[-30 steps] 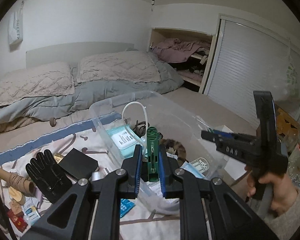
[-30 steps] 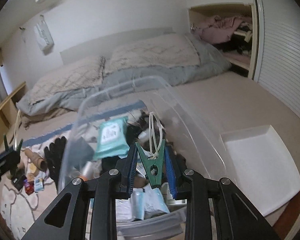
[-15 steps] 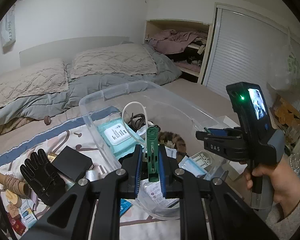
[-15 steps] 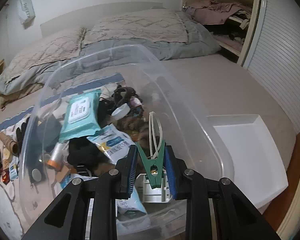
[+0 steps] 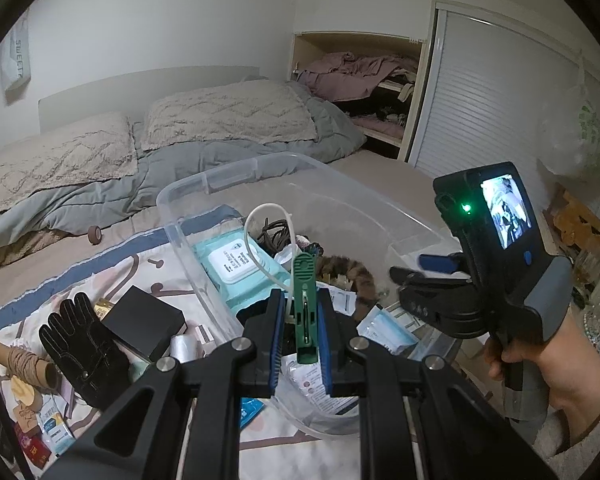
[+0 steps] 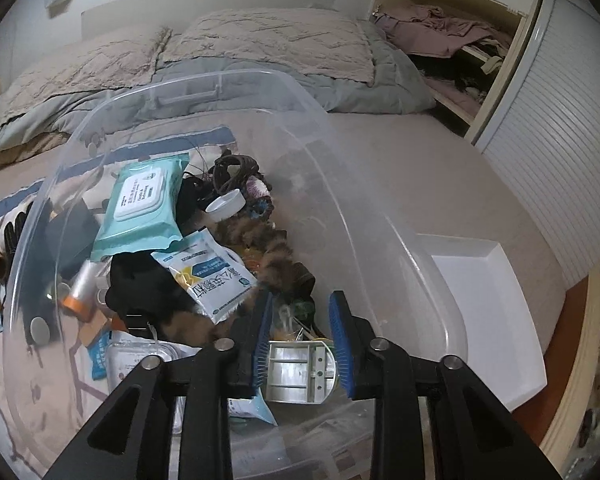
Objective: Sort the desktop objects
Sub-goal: 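Lower the right tool's clothespin into the clear box while the left tool follows, then open the left tool to drop its green clothespin into the box, then withdraw both open tools from the box back over the bed items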
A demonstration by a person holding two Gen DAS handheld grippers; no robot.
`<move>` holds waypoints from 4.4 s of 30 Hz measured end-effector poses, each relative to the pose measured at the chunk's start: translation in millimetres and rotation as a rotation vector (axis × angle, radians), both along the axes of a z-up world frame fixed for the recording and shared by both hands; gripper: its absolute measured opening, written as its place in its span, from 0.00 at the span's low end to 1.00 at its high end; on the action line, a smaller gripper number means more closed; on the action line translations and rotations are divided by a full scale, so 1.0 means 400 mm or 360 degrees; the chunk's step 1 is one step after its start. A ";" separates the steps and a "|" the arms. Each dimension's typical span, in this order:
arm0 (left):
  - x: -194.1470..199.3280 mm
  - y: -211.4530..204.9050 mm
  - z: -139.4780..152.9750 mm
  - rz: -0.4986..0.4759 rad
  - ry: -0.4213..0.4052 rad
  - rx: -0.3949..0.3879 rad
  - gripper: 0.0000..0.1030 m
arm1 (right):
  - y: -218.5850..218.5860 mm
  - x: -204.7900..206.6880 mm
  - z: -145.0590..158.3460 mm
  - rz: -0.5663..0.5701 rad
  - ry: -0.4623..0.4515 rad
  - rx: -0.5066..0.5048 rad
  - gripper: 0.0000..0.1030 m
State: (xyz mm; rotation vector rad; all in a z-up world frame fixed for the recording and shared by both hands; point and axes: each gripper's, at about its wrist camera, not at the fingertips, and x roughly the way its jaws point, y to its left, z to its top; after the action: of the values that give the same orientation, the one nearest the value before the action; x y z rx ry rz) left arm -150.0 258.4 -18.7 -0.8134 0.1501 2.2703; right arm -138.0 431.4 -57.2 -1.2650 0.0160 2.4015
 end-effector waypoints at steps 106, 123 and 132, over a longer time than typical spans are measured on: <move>-0.064 -0.204 -0.023 0.0580 -0.0032 -0.0197 0.98 | -0.110 0.094 0.082 0.0174 0.0515 -0.0240 1.00; -0.045 -0.479 0.020 0.0904 0.0035 -0.0173 0.98 | -0.355 0.055 0.109 0.0536 0.0530 -0.0196 1.00; -0.012 -0.597 0.038 0.1016 0.0087 -0.0159 0.98 | -0.461 0.062 0.123 0.0720 0.0574 -0.0210 1.00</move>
State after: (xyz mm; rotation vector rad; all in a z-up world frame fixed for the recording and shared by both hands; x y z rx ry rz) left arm -154.7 19.5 -3.6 -0.9488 0.0278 2.9029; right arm -113.1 247.0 -8.0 -0.9452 -0.0070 3.0391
